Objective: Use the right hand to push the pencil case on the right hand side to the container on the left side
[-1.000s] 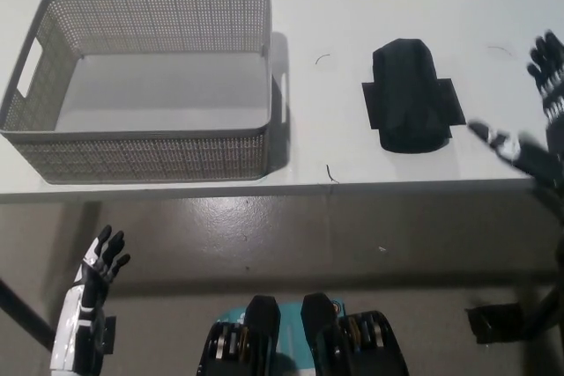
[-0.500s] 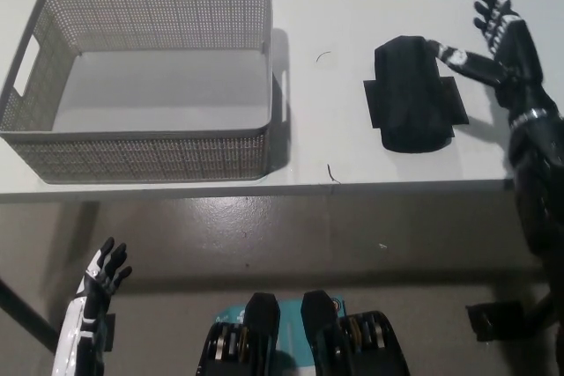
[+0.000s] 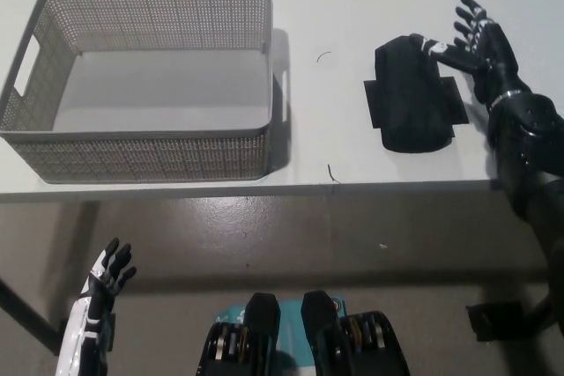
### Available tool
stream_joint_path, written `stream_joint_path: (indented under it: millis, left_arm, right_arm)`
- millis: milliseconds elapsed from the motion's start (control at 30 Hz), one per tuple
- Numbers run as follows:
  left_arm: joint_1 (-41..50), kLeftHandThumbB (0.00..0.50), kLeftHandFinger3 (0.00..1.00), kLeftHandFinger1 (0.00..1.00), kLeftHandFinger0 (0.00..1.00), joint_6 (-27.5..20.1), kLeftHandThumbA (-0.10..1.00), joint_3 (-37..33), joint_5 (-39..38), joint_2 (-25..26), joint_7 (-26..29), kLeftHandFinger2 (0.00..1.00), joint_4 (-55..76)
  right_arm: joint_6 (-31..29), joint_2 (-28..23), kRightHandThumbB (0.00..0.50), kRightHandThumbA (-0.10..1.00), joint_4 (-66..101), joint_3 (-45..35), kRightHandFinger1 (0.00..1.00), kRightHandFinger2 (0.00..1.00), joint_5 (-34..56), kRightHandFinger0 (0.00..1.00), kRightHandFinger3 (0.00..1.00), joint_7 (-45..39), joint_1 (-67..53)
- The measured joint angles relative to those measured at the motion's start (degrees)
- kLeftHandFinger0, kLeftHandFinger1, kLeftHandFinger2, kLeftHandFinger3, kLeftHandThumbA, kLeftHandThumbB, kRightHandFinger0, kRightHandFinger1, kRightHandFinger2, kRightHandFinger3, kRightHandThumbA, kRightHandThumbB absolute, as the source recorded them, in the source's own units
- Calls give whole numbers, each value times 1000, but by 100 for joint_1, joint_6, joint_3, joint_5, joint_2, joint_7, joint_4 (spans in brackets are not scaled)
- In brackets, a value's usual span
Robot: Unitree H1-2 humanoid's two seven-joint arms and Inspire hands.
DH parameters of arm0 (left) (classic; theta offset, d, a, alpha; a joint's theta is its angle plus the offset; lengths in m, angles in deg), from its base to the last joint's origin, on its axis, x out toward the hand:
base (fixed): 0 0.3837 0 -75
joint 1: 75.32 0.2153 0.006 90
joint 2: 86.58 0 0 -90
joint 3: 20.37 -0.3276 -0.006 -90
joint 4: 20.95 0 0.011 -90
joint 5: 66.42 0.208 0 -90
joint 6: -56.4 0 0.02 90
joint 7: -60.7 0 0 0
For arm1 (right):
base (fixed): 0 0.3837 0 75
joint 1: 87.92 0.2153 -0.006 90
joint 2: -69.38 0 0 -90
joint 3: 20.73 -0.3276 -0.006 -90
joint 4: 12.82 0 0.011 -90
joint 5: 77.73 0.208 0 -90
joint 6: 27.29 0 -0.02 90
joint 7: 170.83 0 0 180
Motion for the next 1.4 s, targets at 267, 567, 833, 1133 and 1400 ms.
stream_joint_path:
  millis: [267,567,833,1133,1400]
  left_arm:
    - [0,138,1000,1000,1000,0,1000,-1,-10,-1,-4,1000,0]
    - [-3,151,1000,1000,1000,0,1000,1,-18,0,-26,1000,0]
    - [-9,140,1000,1000,1000,0,1000,0,-9,-1,-25,1000,4]
    - [-26,159,1000,1000,1000,0,1000,2,-7,0,-25,1000,5]
    - [-75,169,1000,1000,994,0,1000,10,1,-3,-21,1000,5]
  right_arm:
    - [2,7,194,1000,-171,-230,1000,1000,142,1000,1000,21,-167]
    - [-18,128,199,1000,-208,-254,1000,1000,178,1000,1000,78,-364]
    - [-113,430,203,1000,-197,-231,1000,1000,178,1000,1000,186,-357]
    - [-173,879,185,1000,-190,-143,1000,1000,170,1000,1000,335,-275]
    - [-155,1391,224,1000,-192,-160,1000,1000,185,1000,1000,350,-124]
